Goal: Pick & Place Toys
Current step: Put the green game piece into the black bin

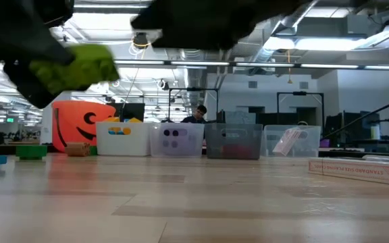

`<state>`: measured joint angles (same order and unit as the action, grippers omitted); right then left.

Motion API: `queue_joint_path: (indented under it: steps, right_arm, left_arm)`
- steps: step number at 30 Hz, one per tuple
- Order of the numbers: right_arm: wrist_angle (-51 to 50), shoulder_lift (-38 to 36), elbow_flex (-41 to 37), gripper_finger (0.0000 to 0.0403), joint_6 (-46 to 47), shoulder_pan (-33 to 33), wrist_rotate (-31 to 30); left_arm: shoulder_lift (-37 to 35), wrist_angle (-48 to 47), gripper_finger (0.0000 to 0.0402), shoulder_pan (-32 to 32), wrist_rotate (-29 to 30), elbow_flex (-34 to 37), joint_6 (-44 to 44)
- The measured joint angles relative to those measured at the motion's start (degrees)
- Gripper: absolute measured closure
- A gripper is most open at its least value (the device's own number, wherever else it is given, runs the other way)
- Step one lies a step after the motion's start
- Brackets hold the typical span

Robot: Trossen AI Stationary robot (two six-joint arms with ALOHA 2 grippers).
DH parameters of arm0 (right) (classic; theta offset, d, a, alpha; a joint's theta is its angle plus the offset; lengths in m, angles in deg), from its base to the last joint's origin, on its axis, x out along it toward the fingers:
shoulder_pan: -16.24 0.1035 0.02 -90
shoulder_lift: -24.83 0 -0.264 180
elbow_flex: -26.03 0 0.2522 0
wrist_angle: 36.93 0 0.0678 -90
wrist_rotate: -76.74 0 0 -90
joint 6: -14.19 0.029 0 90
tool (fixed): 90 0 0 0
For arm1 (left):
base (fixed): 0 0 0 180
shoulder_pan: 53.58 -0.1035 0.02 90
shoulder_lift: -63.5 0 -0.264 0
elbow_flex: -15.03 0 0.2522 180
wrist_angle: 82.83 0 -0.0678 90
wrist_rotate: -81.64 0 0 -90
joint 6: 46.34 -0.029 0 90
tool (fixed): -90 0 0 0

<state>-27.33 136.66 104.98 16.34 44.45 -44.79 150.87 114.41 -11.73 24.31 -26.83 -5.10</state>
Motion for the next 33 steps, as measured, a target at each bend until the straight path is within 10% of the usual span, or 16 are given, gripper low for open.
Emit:
queue_joint_path:
  steps: [12, 33]
  right_arm:
    - [5.00, -0.02, -0.01, 0.0107, -20.04, 3.18, 0.28]
    - [5.98, -0.02, 0.01, 0.0107, -18.92, -1.41, 4.87]
  left_arm:
    - [-4.52, 3.70, 0.0264, -1.44, -4.13, 0.00, 8.36]
    - [-4.52, 9.27, 0.0264, -6.87, -4.15, 0.00, 6.31]
